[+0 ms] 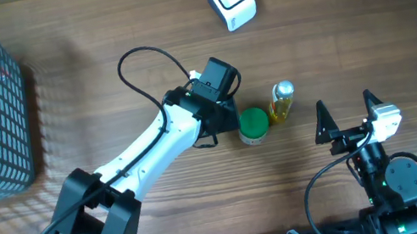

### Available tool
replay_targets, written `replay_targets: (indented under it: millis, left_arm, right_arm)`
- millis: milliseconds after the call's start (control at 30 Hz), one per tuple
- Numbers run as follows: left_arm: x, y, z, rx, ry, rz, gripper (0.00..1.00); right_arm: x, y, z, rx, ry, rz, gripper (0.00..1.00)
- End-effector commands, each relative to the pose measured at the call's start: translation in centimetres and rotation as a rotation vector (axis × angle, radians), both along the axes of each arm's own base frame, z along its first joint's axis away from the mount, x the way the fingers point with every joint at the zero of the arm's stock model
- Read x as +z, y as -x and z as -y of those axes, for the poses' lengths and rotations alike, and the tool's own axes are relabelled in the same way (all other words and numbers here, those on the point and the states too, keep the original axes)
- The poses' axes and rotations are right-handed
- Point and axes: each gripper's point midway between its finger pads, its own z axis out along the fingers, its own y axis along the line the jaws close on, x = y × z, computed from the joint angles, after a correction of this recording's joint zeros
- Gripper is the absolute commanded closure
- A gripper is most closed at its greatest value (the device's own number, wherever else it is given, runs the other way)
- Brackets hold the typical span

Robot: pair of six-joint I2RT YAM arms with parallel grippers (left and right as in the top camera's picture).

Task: Scan the item barcode
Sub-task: 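Reach the left gripper into the basket and grasp the Kleenex tissue pack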

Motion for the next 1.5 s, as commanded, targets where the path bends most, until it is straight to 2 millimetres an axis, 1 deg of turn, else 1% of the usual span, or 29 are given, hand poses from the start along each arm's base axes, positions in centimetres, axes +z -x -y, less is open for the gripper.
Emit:
replay_targets:
  millis: [0, 67, 133, 167, 233, 267, 300, 333, 367, 433, 467, 500, 533, 600, 633, 667, 733, 833, 900, 1000, 1033, 1067, 1200, 1233, 1300, 1333, 1367, 1400, 1467]
  left_arm:
    - [-0.5, -0.6, -1.4, -0.104, -0.082, 0.047, 0.47]
    - [0.5, -2.0, -3.1, -0.084, -0.15, 0.098, 0.45]
    - [2.6, -3.6, -5.3, -0.074, -0.217, 0.152, 0.43]
    - [4.1, -4.4, -6.5, -0.064, -0.248, 0.178, 0.43]
    - [9.3, -6.7, -9.5, -0.033, -0.292, 0.263, 0.39]
    - [11.6, -7.7, -10.6, -0.016, -0.294, 0.305, 0.37]
    - [14.9, -9.0, -11.9, 0.015, -0.282, 0.367, 0.35]
    - [17.6, -9.9, -13.2, 0.047, -0.271, 0.42, 0.33]
    - [19.8, -10.6, -14.2, 0.078, -0.262, 0.464, 0.32]
    - [26.6, -12.2, -17.9, 0.168, -0.246, 0.617, 0.3]
    - [29.2, -12.7, -19.7, 0.199, -0.253, 0.681, 0.3]
    - [31.6, -13.0, -21.5, 0.237, -0.264, 0.739, 0.27]
    - [34.1, -13.3, -23.9, 0.302, -0.268, 0.801, 0.27]
    - [37.2, -13.2, -27.8, 0.405, -0.289, 0.872, 0.28]
    - [38.1, -13.1, -29.7, 0.453, -0.303, 0.895, 0.28]
    - [38.7, -12.9, -32.1, 0.518, -0.316, 0.913, 0.27]
    - [38.9, -12.5, -35.6, 0.598, -0.341, 0.915, 0.25]
    - [37.5, -12.2, -40.2, 0.723, -0.357, 0.872, 0.26]
    - [36.1, -12.3, -43.0, 0.786, -0.351, 0.835, 0.27]
    - [32.7, -12.8, -47.1, 0.898, -0.295, 0.758, 0.27]
    - [31.6, -13.0, -48.3, 0.936, -0.272, 0.734, 0.21]
    - [30.4, -13.3, -49.3, 0.965, -0.243, 0.712, 0.17]
    - [25.7, -15.1, -52.4, 1.012, -0.156, 0.64, 0.14]
    - [24.6, -15.5, -53.0, 1.022, -0.142, 0.624, 0.09]
    - [21.8, -16.0, -54.4, 1.099, -0.104, 0.576, 0.06]
    - [20.6, -16.3, -54.9, 1.133, -0.086, 0.555, 0.06]
    - [19.5, -16.6, -55.3, 1.16, -0.07, 0.537, 0.0]
    - [18.1, -17.0, -55.6, 1.177, -0.057, 0.519, 0.0]
    - [16.1, -18.0, -56.2, 1.19, -0.045, 0.501, 0.0]
  right_arm:
    - [0.0, 0.0, -0.2, 0.01, -0.013, -0.001, 0.0]
    - [0.0, 0.0, -0.2, 0.01, -0.013, -0.001, 0.0]
    - [0.0, 0.0, -0.2, 0.01, -0.014, -0.001, 0.0]
    - [0.0, 0.0, -0.1, 0.01, -0.013, -0.001, 0.0]
    - [0.0, 0.0, -0.2, 0.01, -0.014, -0.001, 0.0]
    - [0.0, 0.0, -0.1, 0.01, -0.014, -0.001, 0.0]
    - [0.0, 0.0, -0.2, 0.01, -0.014, -0.001, 0.0]
    - [0.0, 0.0, -0.1, 0.01, -0.013, -0.001, 0.0]
    - [0.0, 0.0, -0.1, 0.01, -0.013, -0.001, 0.0]
    - [0.0, 0.0, -0.1, 0.01, -0.013, -0.001, 0.0]
    - [0.0, 0.0, -0.1, 0.01, -0.013, -0.001, 0.0]
    - [0.0, 0.0, -0.2, 0.01, -0.014, -0.001, 0.01]
    - [0.0, 0.0, -0.2, 0.01, -0.013, -0.001, 0.0]
    - [0.0, 0.0, -0.1, 0.01, -0.014, -0.001, 0.0]
    - [0.0, 0.0, -0.2, 0.01, -0.014, -0.001, 0.0]
    - [0.0, 0.0, -0.2, 0.01, -0.014, -0.001, 0.0]
    - [0.0, 0.0, -0.1, 0.01, -0.013, -0.001, 0.0]
    - [0.0, 0.0, -0.1, 0.01, -0.014, -0.001, 0.0]
    - [0.0, 0.0, -0.2, 0.01, -0.013, -0.001, 0.0]
    - [0.0, 0.0, -0.2, 0.01, -0.014, -0.001, 0.0]
    - [0.0, 0.0, -0.1, 0.01, -0.014, -0.001, 0.0]
    - [0.0, 0.0, -0.1, 0.01, -0.014, -0.001, 0.0]
    - [0.0, 0.0, -0.2, 0.01, -0.014, -0.001, 0.0]
    - [0.0, 0.0, -0.1, 0.01, -0.014, -0.001, 0.0]
    - [0.0, 0.0, -0.1, 0.01, -0.013, -0.001, 0.0]
    - [0.0, 0.0, -0.1, 0.01, -0.013, -0.001, 0.0]
    - [0.0, 0.0, -0.2, 0.01, -0.014, -0.001, 0.0]
    - [0.0, 0.0, -0.2, 0.01, -0.014, -0.001, 0.0]
    - [0.0, 0.0, -0.1, 0.01, -0.014, -0.001, 0.0]
